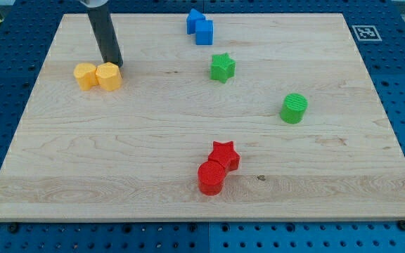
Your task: Move the green star to the top left
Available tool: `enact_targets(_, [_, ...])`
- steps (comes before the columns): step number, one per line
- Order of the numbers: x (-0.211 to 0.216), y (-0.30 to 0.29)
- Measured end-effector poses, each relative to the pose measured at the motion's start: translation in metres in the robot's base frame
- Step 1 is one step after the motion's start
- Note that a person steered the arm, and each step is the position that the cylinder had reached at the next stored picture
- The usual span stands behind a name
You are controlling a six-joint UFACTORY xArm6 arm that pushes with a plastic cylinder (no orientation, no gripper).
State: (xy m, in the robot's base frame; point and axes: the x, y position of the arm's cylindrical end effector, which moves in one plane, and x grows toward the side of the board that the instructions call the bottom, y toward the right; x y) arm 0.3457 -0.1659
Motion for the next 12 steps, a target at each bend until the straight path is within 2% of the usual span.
enact_targets(2, [0.002, 0.001])
enact_targets(4, [-0.017, 0.07])
enact_targets(6, [-0.017, 0.07])
enact_targets(7, [-0.005, 0.079])
enact_targets(9, [0.056, 0.158])
enact_targets(11, [0.066, 0.186])
enact_targets(12, [0.065, 0.25])
